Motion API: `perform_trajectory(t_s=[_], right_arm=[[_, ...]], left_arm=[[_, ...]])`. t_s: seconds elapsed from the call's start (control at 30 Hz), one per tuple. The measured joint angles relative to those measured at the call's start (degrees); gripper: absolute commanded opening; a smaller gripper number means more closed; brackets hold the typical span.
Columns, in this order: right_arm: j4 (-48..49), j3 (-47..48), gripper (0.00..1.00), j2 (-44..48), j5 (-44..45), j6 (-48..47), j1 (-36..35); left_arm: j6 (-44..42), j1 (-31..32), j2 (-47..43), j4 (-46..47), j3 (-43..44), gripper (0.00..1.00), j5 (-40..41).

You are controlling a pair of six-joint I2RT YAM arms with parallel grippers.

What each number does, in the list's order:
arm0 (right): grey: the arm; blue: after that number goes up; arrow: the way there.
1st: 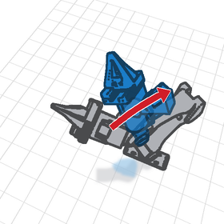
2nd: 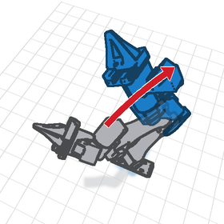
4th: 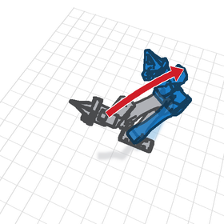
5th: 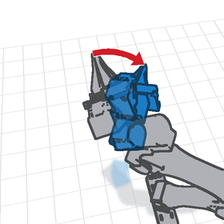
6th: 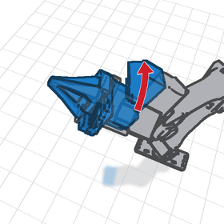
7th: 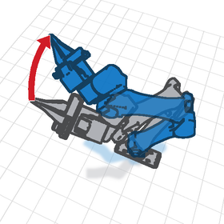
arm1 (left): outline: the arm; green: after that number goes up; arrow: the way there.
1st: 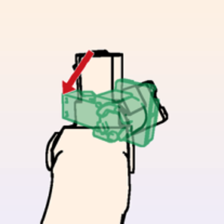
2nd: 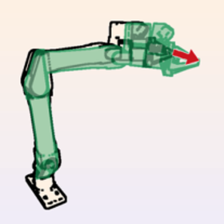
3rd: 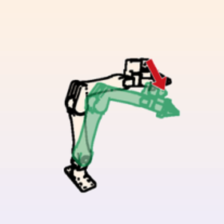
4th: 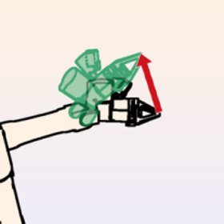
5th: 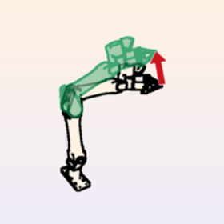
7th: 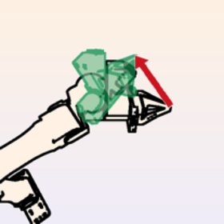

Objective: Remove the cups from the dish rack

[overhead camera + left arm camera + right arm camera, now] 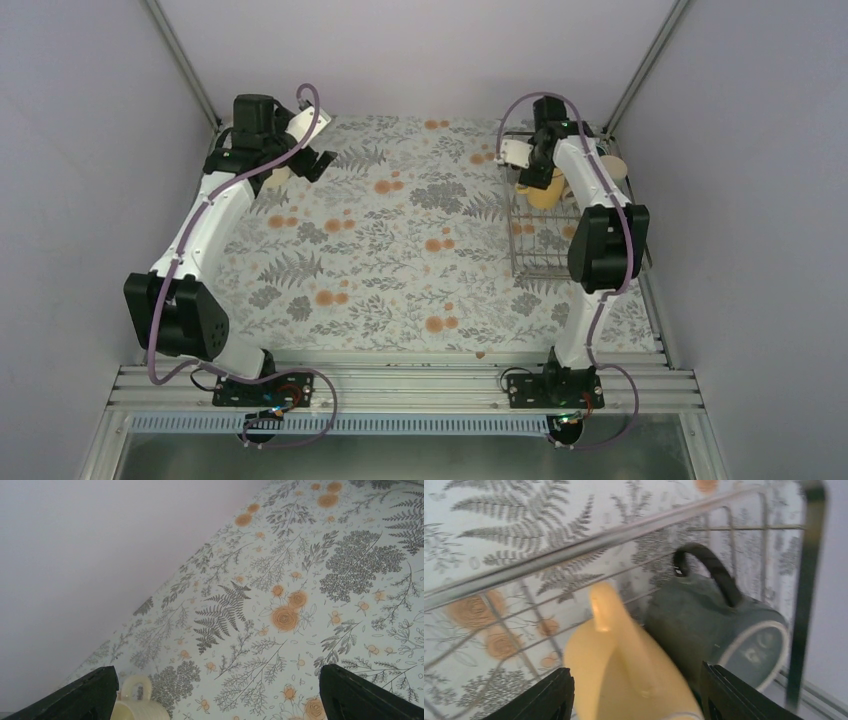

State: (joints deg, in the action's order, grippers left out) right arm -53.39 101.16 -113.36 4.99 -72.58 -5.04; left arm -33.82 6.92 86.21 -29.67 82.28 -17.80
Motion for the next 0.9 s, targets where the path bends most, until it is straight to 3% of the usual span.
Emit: perform_trajectory(t_s=[0.23,0.43,0.53,0.9], right_arm=[[-2.05,9.07,0.69,-2.64,-0.15,5.33,2.21],[-10.36,27.87,0.75,-12.7,-4.44,13.53,5.18],[-13.99,25.99,0.89,-12.37,-6.21,16.24,6.93],[-19.17,19.69,0.95,-11.08,-14.27,20.48,12.07]], left_arm=[[0.02,0.0,0.0,0.5,-0.59,1.0,0.15],[-0.07,0.0,0.07,0.24,-0.59,1.0,-0.57],[-0.07,0.0,0.24,-0.2,-0.59,1.0,-1.27],[0.02,0.0,0.9,-1.95,-0.59,1.0,-3.26]])
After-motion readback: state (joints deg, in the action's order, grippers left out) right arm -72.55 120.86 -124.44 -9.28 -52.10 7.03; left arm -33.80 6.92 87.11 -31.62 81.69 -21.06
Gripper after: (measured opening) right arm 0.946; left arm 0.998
